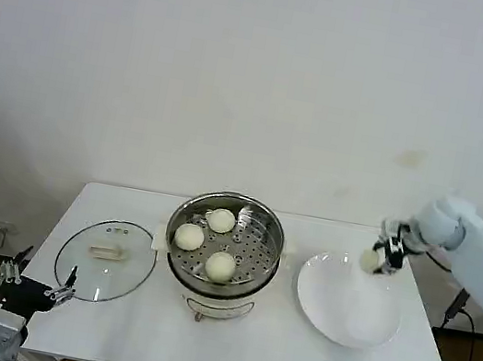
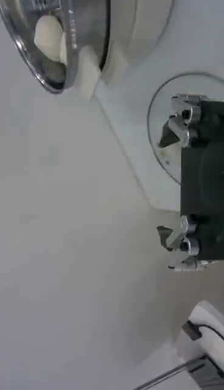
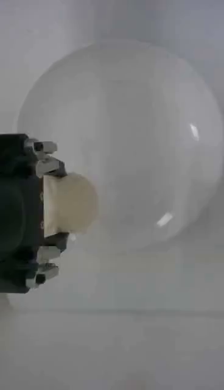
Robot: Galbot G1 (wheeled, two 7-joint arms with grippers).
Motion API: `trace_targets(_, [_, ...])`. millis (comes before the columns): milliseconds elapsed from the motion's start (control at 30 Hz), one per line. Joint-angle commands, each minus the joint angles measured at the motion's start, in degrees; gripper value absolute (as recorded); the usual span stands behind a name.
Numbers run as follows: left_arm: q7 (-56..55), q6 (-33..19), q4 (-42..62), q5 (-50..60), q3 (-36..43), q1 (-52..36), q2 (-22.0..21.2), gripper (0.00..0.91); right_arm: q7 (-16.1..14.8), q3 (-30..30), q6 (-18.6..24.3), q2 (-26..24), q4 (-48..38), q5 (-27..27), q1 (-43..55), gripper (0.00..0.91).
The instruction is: Take steamed baozi put them in steamer then cover it.
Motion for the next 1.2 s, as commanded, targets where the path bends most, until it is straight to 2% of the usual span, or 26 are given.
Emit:
trace_targets(33, [0.03, 0.07, 0.05, 0.01, -0.01, 0.00, 0.13, 0.907, 2.01, -16.16, -5.81, 9.45, 9.06, 14.77, 21.98, 0.635])
trace_targets(367, [0.02, -0.01, -0.27, 0.12, -0.43, 0.24, -0.99, 0.907, 7.59, -19.98, -13.81, 21.22, 11.01, 23.71, 21.57, 0.635])
trace_targets(600, [0.03, 0.02, -0.22, 0.17, -0.49, -0.15, -1.51, 0.907, 10.44, -21.25, -17.28, 25.48, 9.88, 26.19, 20.18, 0.645])
trace_targets(867, [-0.01, -0.24, 0.70, 0.21, -0.51, -0.52, -1.63, 0.907, 12.14, -21.43, -19.68, 26.78, 7.78, 25.99, 16.94, 0.645])
trace_targets(1200, [0.00, -0.43, 1.45, 0.14, -0.78, -0.67, -1.22, 0.907, 11.75, -21.39, -20.02, 26.09, 5.99, 23.72, 13.37, 0.635])
